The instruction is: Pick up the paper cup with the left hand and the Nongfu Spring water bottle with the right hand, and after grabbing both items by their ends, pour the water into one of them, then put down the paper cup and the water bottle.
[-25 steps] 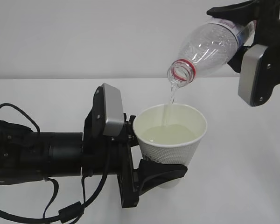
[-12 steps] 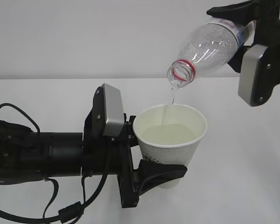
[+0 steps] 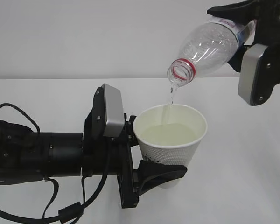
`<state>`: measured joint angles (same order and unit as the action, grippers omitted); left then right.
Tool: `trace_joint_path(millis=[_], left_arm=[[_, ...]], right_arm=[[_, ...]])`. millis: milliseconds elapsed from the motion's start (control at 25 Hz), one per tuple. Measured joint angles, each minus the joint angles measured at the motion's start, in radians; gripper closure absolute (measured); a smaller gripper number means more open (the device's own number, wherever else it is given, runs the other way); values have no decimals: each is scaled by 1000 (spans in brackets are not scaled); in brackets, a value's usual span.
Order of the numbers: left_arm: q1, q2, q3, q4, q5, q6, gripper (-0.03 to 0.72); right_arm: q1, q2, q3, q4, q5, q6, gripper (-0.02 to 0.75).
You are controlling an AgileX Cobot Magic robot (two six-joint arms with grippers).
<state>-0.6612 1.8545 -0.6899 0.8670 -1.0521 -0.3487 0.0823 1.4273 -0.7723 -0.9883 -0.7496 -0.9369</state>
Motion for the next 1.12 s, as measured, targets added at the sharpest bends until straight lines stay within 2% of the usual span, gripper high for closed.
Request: trace_joint_path(millis=[680,1120], left_arm=[[0,0,0,0,0,0,156],[0,0,0,0,0,2,156]], right_arm=[[0,0,0,6,-32,170,259],[0,0,0,8,-39,397,259]])
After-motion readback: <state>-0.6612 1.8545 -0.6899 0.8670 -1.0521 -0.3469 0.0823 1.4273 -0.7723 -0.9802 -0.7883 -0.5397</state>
